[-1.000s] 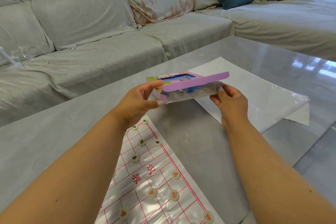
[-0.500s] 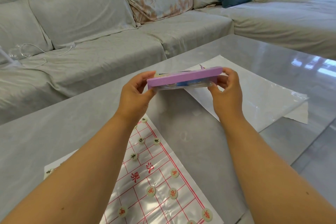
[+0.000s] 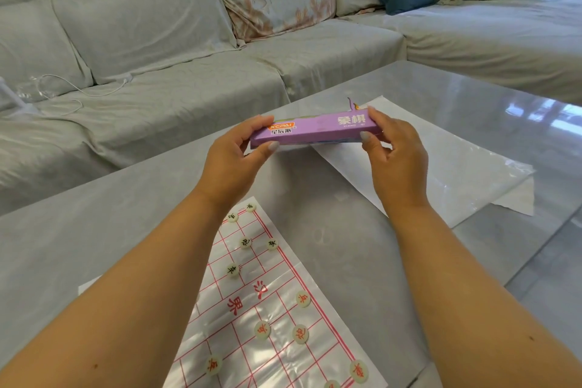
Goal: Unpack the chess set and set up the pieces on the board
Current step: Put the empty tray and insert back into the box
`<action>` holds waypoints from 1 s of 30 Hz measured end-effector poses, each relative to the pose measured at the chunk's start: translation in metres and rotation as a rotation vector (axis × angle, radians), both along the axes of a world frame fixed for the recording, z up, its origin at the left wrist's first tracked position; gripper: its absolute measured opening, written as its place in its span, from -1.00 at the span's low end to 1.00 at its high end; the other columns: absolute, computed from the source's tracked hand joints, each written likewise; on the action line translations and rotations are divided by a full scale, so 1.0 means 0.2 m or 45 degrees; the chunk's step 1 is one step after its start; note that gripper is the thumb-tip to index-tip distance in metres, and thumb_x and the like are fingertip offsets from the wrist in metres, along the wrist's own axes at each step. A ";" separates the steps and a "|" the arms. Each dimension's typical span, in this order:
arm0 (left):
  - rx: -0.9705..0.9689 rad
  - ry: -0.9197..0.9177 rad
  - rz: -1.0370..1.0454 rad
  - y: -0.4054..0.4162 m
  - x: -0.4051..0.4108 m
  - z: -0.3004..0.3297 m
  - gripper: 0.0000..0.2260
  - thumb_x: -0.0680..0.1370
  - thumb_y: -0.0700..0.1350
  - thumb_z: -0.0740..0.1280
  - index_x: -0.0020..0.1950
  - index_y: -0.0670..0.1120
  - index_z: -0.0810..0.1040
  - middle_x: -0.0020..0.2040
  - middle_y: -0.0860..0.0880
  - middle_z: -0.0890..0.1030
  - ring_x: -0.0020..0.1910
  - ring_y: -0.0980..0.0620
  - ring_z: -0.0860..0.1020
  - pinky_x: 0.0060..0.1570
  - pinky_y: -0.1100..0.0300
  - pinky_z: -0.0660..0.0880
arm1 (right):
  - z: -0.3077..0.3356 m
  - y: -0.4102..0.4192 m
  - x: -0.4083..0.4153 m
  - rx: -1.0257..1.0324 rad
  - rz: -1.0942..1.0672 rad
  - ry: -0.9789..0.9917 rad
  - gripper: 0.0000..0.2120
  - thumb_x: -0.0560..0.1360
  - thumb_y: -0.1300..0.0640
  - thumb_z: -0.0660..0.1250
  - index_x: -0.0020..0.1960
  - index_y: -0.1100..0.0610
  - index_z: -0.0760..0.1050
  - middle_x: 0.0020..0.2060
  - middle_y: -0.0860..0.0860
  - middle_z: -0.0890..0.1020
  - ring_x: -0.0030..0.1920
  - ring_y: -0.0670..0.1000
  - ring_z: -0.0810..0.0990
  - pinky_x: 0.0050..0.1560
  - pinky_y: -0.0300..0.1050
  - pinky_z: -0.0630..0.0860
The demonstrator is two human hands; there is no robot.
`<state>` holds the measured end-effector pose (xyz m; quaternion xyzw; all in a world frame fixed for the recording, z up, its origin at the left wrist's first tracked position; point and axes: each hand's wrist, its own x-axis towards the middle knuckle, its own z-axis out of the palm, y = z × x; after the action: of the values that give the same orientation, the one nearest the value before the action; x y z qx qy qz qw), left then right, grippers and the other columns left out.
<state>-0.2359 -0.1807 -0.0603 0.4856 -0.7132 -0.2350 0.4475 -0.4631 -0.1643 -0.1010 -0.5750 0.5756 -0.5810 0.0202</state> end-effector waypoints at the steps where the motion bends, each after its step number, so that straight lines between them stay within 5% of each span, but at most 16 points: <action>1: -0.021 -0.032 0.017 -0.01 0.01 0.00 -0.63 0.53 -0.09 0.36 0.34 0.02 0.48 0.20 0.04 0.58 0.18 0.06 0.52 0.17 0.31 0.49 | 0.00 0.00 0.00 -0.029 -0.005 0.020 -0.60 0.53 0.10 0.29 0.35 0.13 0.43 0.19 0.12 0.54 0.18 -0.01 0.49 0.11 -0.31 0.45; 7: -0.045 -0.074 0.041 -0.02 0.03 -0.02 -0.65 0.55 -0.10 0.34 0.34 0.02 0.50 0.19 0.03 0.60 0.09 0.06 0.58 0.16 0.14 0.54 | -0.04 -0.02 0.00 -0.130 -0.055 0.175 -0.66 0.50 0.20 0.34 0.27 0.21 0.52 0.12 0.18 0.59 0.13 0.07 0.54 0.11 -0.51 0.28; 13: -0.179 -0.196 0.037 -0.03 0.03 -0.04 -0.63 0.52 -0.16 0.38 0.33 -0.02 0.51 0.25 0.03 0.56 0.22 0.17 0.47 0.23 0.44 0.36 | -0.05 -0.02 0.01 -0.207 -0.150 0.229 -0.71 0.46 0.20 0.38 0.17 0.24 0.58 0.05 0.18 0.63 0.05 0.09 0.60 0.07 -0.44 0.36; 23: -0.309 -0.215 -0.006 -0.03 0.04 -0.02 -0.66 0.52 -0.19 0.36 0.30 -0.07 0.54 0.19 0.06 0.57 0.16 0.13 0.52 0.19 0.42 0.43 | -0.05 0.00 0.01 -0.269 -0.159 0.322 -0.64 0.51 0.09 0.27 0.24 0.24 0.53 0.08 0.19 0.61 0.11 0.09 0.58 0.08 -0.27 0.44; 30: -0.286 -0.204 -0.032 -0.03 0.04 0.02 -0.65 0.53 -0.17 0.34 0.33 -0.05 0.51 0.22 -0.03 0.58 0.17 0.06 0.52 0.16 0.15 0.54 | -0.01 0.00 0.00 -0.301 -0.173 0.273 -0.66 0.52 0.10 0.28 0.23 0.23 0.54 0.09 0.19 0.60 0.13 0.07 0.55 0.11 -0.37 0.41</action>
<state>-0.2282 -0.1865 -0.0570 0.4408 -0.7745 -0.1197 0.4376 -0.4640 -0.1633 -0.1033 -0.5917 0.5396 -0.5802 -0.1484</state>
